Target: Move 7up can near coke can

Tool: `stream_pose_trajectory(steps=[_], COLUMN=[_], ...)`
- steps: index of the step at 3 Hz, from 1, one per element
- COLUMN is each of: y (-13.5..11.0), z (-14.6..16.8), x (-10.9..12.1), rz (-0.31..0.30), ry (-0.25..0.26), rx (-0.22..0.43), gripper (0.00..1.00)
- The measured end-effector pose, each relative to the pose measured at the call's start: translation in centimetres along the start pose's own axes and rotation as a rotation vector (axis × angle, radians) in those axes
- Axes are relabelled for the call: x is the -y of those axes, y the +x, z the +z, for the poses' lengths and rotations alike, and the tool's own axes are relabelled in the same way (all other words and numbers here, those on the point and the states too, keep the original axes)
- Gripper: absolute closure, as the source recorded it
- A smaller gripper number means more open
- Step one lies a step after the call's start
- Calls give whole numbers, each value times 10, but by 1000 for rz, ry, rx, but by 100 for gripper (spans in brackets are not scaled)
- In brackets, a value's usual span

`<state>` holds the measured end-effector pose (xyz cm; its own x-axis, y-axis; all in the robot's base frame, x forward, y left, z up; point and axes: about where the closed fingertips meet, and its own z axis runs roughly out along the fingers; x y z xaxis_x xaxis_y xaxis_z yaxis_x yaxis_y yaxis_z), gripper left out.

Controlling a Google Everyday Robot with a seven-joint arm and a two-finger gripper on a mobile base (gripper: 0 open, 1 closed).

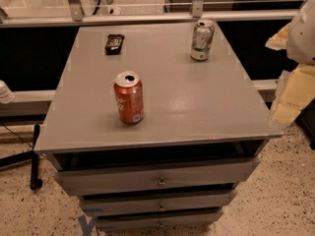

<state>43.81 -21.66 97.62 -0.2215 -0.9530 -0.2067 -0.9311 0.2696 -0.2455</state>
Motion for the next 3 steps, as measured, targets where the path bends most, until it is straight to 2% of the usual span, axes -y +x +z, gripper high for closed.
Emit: stream_pose_trajectory(steps=[1,2,3], y=[-1,-3,-5], z=[-1,6,23], x=[1,14,46], rz=[0,7,38], ry=[8,58,139], rx=[5,53,192], gripper=[0,0,0])
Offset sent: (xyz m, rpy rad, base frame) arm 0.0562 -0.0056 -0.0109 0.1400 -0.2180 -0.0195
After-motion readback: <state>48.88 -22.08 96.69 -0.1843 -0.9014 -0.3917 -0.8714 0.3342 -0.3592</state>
